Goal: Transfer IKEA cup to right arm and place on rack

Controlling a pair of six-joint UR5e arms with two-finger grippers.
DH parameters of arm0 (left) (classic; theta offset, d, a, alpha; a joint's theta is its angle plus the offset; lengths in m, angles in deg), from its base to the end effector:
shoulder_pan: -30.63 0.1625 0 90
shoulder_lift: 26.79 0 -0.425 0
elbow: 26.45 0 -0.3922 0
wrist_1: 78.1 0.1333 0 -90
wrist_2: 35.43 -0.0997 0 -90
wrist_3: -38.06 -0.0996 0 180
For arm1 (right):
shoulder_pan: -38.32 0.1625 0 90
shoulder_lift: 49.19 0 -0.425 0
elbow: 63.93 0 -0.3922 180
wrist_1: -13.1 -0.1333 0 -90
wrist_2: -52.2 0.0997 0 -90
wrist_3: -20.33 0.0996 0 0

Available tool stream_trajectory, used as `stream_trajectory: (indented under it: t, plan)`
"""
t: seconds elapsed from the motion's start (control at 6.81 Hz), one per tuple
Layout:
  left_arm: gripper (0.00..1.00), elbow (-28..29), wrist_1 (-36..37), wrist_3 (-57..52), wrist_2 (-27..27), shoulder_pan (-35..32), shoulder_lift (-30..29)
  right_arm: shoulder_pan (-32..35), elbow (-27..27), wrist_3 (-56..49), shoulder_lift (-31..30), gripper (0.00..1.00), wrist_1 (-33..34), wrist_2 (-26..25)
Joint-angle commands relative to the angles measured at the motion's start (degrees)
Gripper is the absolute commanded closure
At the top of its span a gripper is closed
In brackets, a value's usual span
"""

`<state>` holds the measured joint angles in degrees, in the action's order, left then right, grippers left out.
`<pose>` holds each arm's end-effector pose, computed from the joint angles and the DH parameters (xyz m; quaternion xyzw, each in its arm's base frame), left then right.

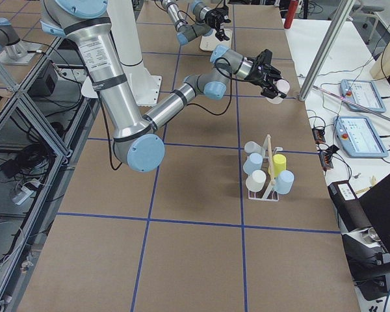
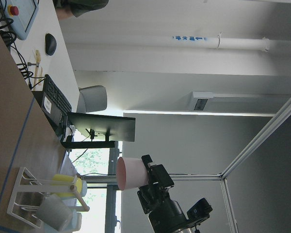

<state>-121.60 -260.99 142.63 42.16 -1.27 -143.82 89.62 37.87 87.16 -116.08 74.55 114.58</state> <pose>0.3830 -0.4206 0.1947 0.1822 0.8645 -0.2690 0.3835 -0.2425 -0.5898 0.2792 0.4707 -0.2838 0.3225 0.7707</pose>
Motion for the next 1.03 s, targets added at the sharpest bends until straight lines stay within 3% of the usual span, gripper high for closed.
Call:
stream_trajectory:
  t: [0.0, 0.15, 0.44, 0.59, 0.88]
  plan:
    - [0.01, -10.0, 15.0, -11.6, 1.1, -2.3, 6.3, 2.5, -3.7, -6.3, -0.7, 1.00, -0.3, -0.1]
    - [0.01, -12.8, 20.6, -19.2, 2.2, -4.0, 9.8, 3.5, -5.0, -7.1, -0.7, 1.00, -0.4, 0.1]
    - [0.01, -15.3, 26.2, -32.4, 15.0, -13.3, 17.0, 3.7, -6.4, -7.2, -0.3, 1.00, -0.5, 0.6]
    - [0.01, -15.4, 26.4, -38.5, 20.4, -18.0, 20.1, 3.7, -7.7, -7.2, -0.1, 1.00, -0.6, 0.6]
    - [0.01, -15.3, 26.4, -40.9, 24.2, -21.0, 21.7, 3.7, -11.7, -7.2, 0.2, 1.00, -3.9, 1.3]
